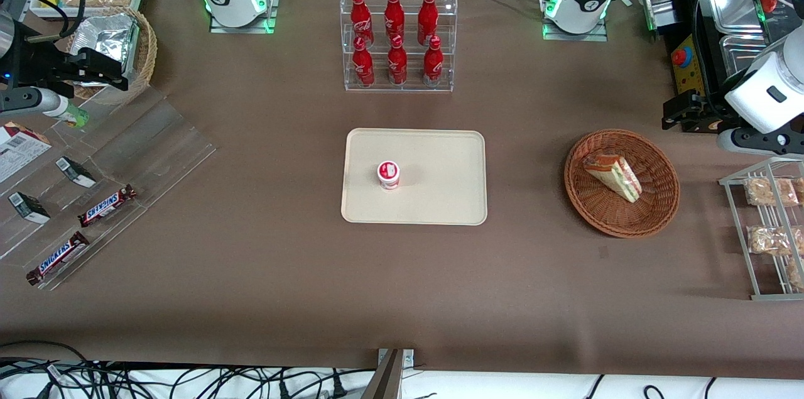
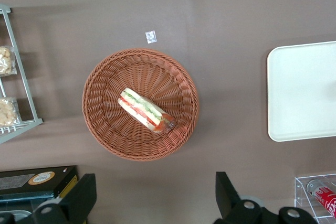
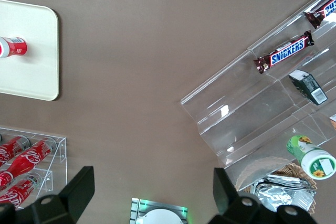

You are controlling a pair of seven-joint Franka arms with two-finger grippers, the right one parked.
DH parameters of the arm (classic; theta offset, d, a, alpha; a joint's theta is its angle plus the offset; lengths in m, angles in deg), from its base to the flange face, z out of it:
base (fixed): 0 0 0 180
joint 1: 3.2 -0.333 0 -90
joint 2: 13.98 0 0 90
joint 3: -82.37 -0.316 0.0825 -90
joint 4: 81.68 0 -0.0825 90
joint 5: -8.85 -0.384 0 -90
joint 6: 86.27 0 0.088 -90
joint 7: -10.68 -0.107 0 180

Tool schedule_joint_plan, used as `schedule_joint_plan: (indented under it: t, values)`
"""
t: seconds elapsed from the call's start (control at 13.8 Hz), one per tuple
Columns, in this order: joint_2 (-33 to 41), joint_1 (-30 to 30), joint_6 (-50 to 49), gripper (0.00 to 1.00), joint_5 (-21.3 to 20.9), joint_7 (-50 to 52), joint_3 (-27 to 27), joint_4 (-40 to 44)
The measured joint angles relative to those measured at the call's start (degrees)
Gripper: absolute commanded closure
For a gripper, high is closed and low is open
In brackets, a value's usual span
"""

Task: Place sandwich from basket to tray
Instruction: 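Move the open left gripper over the wrapped sandwich in the wicker basket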

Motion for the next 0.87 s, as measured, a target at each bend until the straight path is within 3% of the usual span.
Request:
schedule_joint_plan:
  t: [0.51,0.87]
  values:
    - [-0.8,-1.2,0.2,0.00,-0.3,0.7,-0.8,-1.1]
    - [-1.1,-2.2,12.5,0.00,-2.1,12.2,-0.8,-13.2]
